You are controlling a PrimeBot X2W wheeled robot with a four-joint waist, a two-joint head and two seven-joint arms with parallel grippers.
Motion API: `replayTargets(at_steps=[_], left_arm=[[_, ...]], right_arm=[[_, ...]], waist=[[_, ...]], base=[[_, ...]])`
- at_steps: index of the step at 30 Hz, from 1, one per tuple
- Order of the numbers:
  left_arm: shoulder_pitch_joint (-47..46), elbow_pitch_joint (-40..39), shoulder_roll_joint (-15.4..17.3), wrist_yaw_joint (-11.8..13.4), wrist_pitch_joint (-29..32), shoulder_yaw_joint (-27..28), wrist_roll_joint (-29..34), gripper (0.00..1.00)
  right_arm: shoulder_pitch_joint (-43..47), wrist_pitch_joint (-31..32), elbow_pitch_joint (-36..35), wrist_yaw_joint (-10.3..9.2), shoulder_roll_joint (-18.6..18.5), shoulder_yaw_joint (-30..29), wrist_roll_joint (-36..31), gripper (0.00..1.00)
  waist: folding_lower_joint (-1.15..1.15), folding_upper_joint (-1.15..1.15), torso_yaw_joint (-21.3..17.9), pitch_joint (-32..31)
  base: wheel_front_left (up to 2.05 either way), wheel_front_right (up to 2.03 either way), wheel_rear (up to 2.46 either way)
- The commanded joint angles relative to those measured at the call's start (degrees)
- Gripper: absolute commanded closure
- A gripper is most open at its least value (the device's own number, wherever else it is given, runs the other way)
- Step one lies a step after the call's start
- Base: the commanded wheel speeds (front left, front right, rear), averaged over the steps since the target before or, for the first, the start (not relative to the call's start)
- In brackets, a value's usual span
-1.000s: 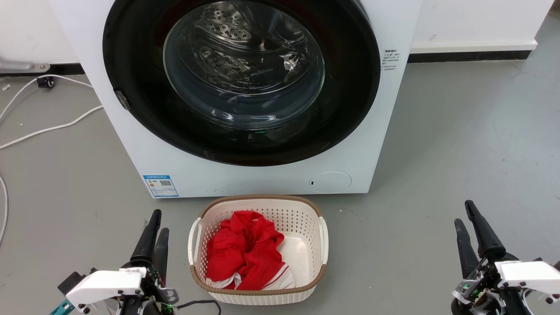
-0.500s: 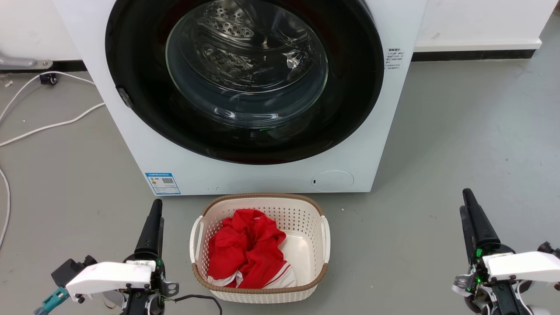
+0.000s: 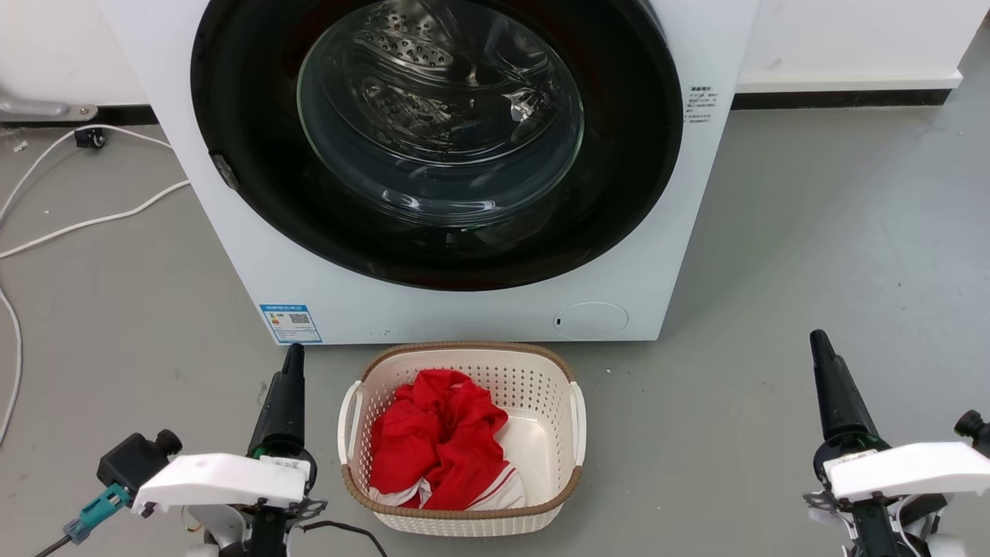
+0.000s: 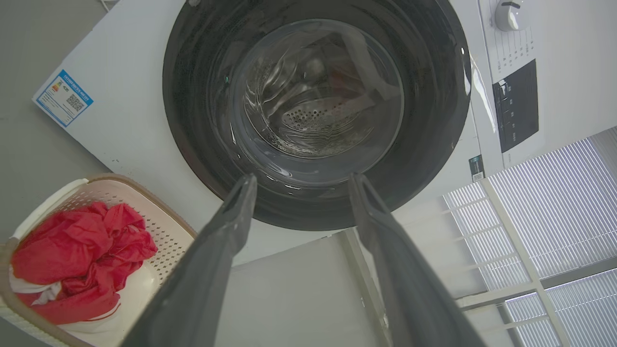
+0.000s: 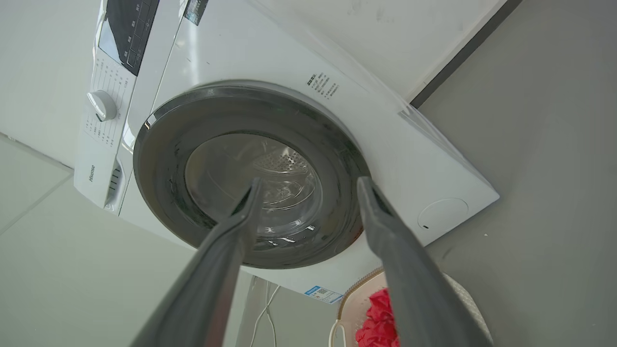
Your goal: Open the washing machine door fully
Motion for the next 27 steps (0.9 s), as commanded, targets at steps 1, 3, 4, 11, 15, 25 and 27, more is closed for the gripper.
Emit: replayTargets(at_steps=[1,3,4,11,15,25,27], left_arm=[[-1.66,-1.10,0.19,-0.07,-0.50,-0.31,1.99,0.00],[-1.78,-1.32,0.19,0.03,-0.91,-0.64,4.53,0.00],[-1.83,-1.43,0.18,0.11,-1.12,-0.80,5.84,0.00],[-2.39,-1.83,0.18,0.54,-2.86,-1.77,16.45,0.00],[-2.63,-1.77,0.17,0.62,-3.56,-2.02,20.42,0.00],[-2.92,-1.55,0.19,0.53,-5.26,-2.94,28.78,0.00],[-2.95,-1.58,0.23,0.52,-5.57,-3.18,30.36,0.00]], right_arm=[[-0.51,-0.52,-1.14,0.01,-0.04,0.11,-2.03,0.00],[-0.49,-0.92,-1.36,0.01,-0.03,0.09,-4.37,0.00],[-0.46,-1.11,-1.41,0.01,-0.02,0.07,-5.54,0.00],[-0.22,-2.85,-2.27,0.01,0.02,0.28,-15.28,0.00],[-0.06,-3.56,-2.36,0.01,0.04,0.23,-18.80,0.00],[0.34,-4.68,-2.64,0.01,0.08,0.16,-27.08,0.00],[0.43,-4.82,-2.87,0.01,0.09,0.22,-28.59,0.00]], waist=[[0.00,0.00,0.00,-0.01],[0.00,0.00,0.02,0.03],[0.00,0.00,0.02,0.07],[0.00,0.00,0.12,0.37],[0.00,0.00,0.18,0.47],[0.00,0.00,0.33,0.55],[0.00,0.00,0.31,0.58]], base=[[0.00,0.00,0.00],[0.00,0.00,0.00],[0.00,0.00,0.00],[0.00,0.00,0.00],[0.00,0.00,0.00],[0.00,0.00,0.00],[0.00,0.00,0.00]])
